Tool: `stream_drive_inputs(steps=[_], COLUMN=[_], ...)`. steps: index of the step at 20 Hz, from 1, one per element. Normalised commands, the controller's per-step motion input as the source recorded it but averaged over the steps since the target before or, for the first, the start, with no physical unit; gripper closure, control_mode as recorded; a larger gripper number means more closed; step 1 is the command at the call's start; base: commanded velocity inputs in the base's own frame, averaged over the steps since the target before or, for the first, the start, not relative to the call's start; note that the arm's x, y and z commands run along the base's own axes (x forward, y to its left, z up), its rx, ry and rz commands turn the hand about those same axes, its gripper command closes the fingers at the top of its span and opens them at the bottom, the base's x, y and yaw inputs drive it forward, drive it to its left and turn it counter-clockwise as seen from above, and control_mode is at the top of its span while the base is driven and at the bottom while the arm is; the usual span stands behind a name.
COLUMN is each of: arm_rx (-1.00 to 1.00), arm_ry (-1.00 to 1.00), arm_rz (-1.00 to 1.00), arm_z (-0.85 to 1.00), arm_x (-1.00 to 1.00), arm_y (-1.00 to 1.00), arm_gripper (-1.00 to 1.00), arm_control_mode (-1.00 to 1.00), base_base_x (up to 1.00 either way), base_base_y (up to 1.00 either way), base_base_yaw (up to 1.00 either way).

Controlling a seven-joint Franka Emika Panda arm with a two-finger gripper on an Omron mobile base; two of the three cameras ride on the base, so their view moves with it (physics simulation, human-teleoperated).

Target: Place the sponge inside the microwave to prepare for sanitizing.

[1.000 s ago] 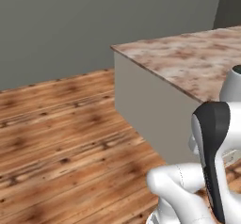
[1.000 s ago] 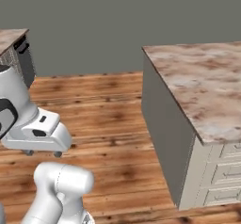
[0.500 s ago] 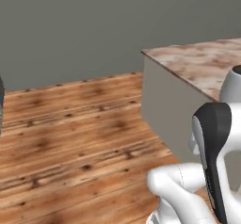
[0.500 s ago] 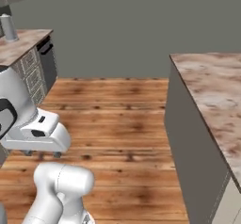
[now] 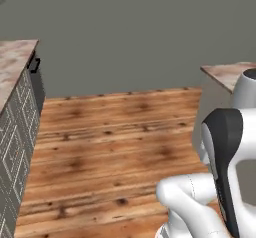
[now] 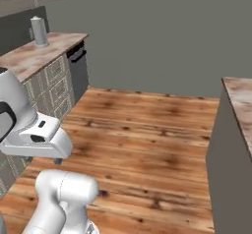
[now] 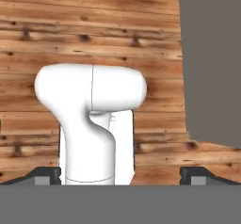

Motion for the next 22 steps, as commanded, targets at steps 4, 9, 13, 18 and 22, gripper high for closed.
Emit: stream_drive_inputs(steps=[4,9,13,18,22], arm_rx=[0.00,0.00,0.00,0.00,0.00], arm_ry=[0.00,0.00,0.00,0.00,0.00], arm_rz=[0.00,0.00,0.00,0.00,0.00], arm_z=[0.00,0.00,0.00,0.00,0.00], arm_x=[0.00,0.00,0.00,0.00,0.00], arm_y=[0.00,0.00,0.00,0.00,0.00], arm_gripper=[-1.00,-1.00,-1.00,-1.00,-1.00], arm_control_mode=[1.00,1.00,1.00,1.00,1.00], base_base_x=[0.93,0.64,0.71,0.79,0.60], base_base_y=[0.03,0.00,0.00,-0.08,-0.03], base_base_yaw=[0.72,0.90,0.90,0.79,0.53])
